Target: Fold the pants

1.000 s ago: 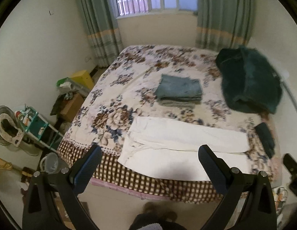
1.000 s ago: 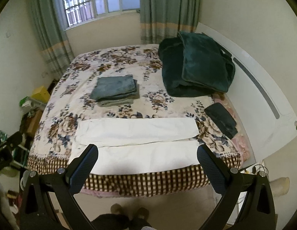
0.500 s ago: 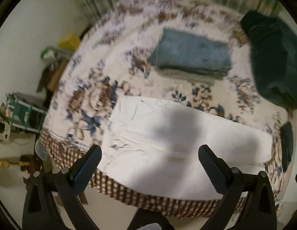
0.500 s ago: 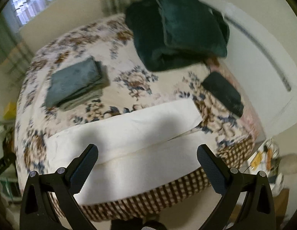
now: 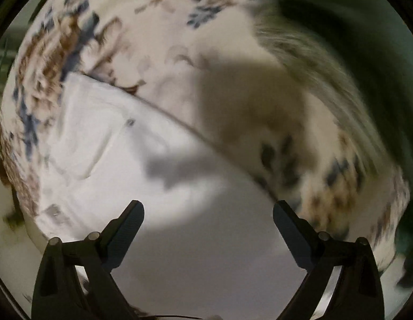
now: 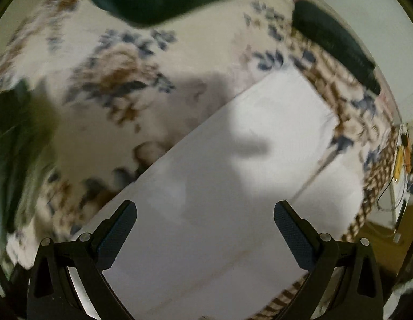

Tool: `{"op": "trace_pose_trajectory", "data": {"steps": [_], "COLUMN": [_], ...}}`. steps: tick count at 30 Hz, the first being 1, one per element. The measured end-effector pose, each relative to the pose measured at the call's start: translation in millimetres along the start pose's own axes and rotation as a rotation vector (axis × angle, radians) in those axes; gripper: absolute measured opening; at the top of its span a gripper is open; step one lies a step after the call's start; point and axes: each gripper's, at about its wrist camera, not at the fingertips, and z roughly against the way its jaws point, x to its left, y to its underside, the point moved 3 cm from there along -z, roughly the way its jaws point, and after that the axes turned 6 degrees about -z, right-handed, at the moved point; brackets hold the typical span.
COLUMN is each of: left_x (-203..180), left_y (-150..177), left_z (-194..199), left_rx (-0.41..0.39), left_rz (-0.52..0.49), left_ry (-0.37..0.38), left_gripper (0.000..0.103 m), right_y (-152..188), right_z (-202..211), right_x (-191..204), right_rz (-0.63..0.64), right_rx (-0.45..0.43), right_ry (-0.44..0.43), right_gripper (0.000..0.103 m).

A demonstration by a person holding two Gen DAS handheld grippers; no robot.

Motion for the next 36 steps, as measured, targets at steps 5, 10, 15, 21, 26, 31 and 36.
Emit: {"op": "trace_pose_trajectory", "data": {"steps": [5, 10, 15, 21, 26, 31, 36], "left_x": [9, 12, 19, 50, 105, 153, 199], "left_y": [-19, -1, 31, 100, 178, 226, 285], "left_z": [-33, -8, 34, 121, 145, 96, 35], "left_rx": [0.032, -0.1, -0.208, -0.328, -0.42, -0.387, -0.279], "left_rz": [0.056, 0.019, -0.038, -0.04, -0.102, -0.072, -0.016], "left_ry": [-0.034, -0.067, -0.001, 0.119, 0.219, 0.231, 0.208], "left_gripper": [0.07, 0.01, 0.008, 0.007, 0.008, 0.005, 0.004], "right_y": [-30, -45, -43, -25, 15, 57, 113], "right_z": [-64, -119, -138, -104, -49, -7, -21], "right_x": [-1, -6, -18, -35, -77, -141, -220], "right_rz": [-0.082, -0.194, -0.249, -0.173, -0.131, -0.072, -0.024], "right_rx": [0.051, 0.133, 0.163, 0.098, 0.055, 0.042, 0.053], "right_ry": [0.03, 0.027, -0.012, -0.123, -0.227, -0.259, -0.187], "right_gripper": [0.103, 0.102, 0.049, 0.005, 0.004, 0.004, 0.004]}}
